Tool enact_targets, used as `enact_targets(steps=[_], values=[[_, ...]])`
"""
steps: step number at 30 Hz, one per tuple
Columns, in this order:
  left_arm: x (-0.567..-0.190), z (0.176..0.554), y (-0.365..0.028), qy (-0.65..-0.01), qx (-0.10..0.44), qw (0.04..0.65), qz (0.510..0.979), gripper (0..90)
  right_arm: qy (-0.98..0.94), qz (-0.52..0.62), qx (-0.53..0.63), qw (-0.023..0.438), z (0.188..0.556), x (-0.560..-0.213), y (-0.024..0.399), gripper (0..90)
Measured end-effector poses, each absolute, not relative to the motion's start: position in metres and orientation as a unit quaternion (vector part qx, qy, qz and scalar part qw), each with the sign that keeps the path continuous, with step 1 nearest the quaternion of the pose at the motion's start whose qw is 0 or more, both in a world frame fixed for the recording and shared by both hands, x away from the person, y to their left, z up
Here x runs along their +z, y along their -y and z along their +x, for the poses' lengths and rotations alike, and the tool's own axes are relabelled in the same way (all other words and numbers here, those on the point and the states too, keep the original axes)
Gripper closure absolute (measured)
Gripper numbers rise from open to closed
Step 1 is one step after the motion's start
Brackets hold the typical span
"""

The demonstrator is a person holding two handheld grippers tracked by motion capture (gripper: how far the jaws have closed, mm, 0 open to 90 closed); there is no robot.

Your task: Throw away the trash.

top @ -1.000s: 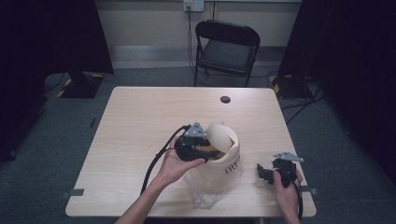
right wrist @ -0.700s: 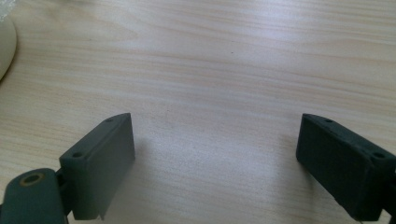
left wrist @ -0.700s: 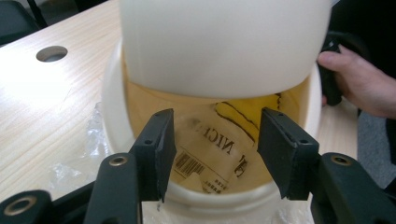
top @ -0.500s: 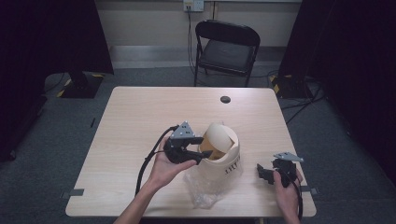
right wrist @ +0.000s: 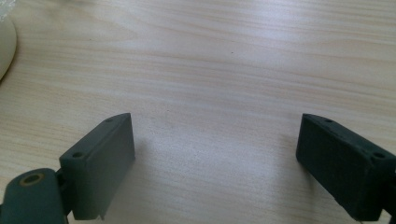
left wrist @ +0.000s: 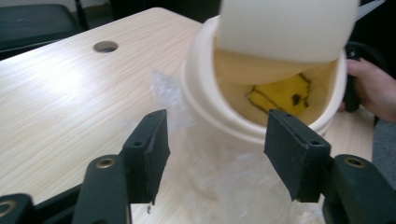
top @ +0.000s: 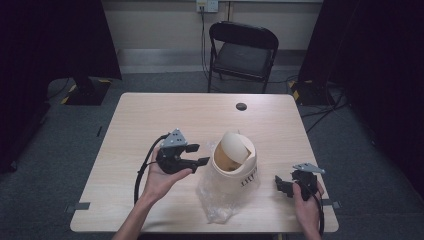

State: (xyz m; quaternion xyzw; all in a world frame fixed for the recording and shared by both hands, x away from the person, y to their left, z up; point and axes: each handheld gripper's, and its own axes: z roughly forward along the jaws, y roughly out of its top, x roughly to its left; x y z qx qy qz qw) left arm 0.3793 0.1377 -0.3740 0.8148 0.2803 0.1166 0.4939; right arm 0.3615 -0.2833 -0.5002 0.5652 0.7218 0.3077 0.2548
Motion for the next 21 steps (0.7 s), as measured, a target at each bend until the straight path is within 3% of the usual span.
enact_targets(steps=[11, 21], values=[[-0.39, 0.377, -0.177, -0.326, 0.132, 0.478, 0.805, 22.5, -0.722, 0.565, 0.308, 0.255, 0.362, -0.5, 0.283, 10.7], [-0.402, 0.374, -0.217, -0.38, 0.135, 0.475, 0.782, 19.2, -0.722, 0.565, 0.308, 0.255, 0.362, -0.5, 0.283, 10.7]])
